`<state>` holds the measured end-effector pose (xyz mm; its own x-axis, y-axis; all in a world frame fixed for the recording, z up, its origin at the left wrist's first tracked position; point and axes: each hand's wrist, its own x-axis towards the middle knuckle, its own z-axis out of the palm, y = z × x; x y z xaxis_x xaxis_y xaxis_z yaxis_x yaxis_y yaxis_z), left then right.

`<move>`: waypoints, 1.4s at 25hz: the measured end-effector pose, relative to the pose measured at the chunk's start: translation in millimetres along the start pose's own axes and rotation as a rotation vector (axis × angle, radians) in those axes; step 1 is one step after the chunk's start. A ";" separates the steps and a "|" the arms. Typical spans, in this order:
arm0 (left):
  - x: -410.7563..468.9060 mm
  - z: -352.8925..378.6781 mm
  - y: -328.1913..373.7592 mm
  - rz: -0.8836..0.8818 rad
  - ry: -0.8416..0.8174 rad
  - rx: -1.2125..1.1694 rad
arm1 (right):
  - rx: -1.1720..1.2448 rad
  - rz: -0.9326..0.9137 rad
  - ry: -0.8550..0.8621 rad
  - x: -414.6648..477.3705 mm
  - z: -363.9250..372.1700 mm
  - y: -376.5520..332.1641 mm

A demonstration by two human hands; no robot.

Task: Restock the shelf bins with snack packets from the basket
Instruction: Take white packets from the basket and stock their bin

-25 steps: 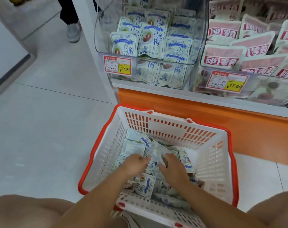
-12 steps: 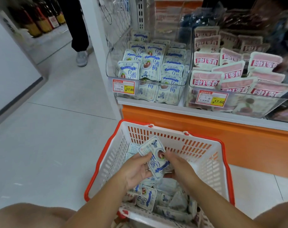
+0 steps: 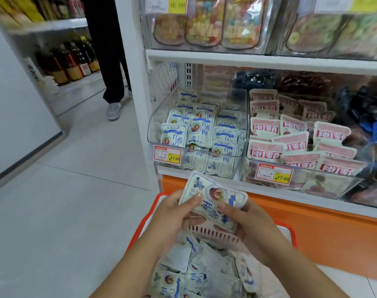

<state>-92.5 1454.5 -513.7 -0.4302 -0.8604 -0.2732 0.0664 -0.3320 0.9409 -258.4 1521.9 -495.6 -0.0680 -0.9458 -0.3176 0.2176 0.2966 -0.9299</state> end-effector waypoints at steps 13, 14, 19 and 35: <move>176.0 -5.6 149.7 0.517 -0.086 1.747 | -1.548 -0.228 0.256 204.9 -45.3 -232.4; 192.0 -5.0 150.1 0.480 -0.142 1.816 | -1.631 -0.184 0.243 223.0 -47.1 -241.6; 238.2 -7.8 148.0 0.390 -0.247 1.827 | -2.065 -0.078 0.202 295.2 -53.2 -247.7; 229.1 -4.0 157.2 0.375 -0.178 1.699 | -1.951 -0.349 0.458 261.5 -53.8 -231.1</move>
<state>-177.0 1203.6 -429.2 -0.7066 -0.7009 -0.0969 -0.7074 0.6966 0.1198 -378.8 1213.1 -373.8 -0.1259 -0.9792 0.1589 -0.9604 0.1604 0.2279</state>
